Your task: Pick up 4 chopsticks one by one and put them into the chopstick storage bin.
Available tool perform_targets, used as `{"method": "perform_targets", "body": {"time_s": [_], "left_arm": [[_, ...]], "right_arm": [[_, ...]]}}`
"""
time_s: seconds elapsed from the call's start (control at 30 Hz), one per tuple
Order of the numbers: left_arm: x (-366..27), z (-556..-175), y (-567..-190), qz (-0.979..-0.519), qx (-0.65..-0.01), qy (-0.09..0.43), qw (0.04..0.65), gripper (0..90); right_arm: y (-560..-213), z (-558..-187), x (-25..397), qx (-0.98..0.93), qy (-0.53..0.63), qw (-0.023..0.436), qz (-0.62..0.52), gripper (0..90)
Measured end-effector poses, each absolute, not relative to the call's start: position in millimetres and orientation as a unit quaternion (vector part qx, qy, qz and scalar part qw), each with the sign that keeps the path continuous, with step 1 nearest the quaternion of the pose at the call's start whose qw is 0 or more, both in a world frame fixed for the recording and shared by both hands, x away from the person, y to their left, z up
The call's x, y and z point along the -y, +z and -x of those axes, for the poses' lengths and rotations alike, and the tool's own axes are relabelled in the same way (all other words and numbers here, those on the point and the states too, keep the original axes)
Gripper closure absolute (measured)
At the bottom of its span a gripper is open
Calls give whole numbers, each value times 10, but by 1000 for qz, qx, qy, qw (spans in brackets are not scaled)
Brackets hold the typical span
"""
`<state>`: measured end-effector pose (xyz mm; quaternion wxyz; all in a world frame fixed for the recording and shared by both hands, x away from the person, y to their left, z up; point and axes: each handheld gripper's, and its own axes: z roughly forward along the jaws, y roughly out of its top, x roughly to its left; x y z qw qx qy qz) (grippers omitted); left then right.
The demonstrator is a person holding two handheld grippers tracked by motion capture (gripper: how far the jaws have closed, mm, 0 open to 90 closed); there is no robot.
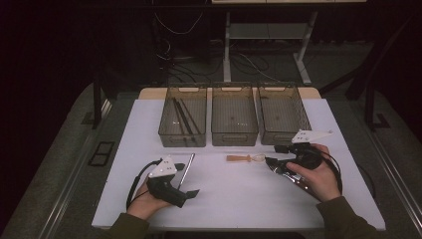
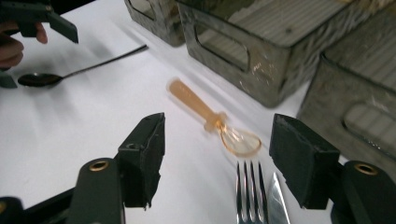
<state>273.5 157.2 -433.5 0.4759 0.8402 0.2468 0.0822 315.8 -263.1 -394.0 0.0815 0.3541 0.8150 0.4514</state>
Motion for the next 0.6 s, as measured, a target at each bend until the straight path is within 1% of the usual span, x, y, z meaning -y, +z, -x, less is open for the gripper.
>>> {"method": "perform_targets", "body": {"time_s": [0.33,0.6], "left_arm": [[-1579,-2738,-4337,-842,-246,85,472,0],[-1588,-2739,-4336,-844,-248,88,467,0]], "right_arm": [[-4037,-2980,2877,-814,447,87,-361,366],[-4122,-2816,3033,-813,445,80,-366,364]]}}
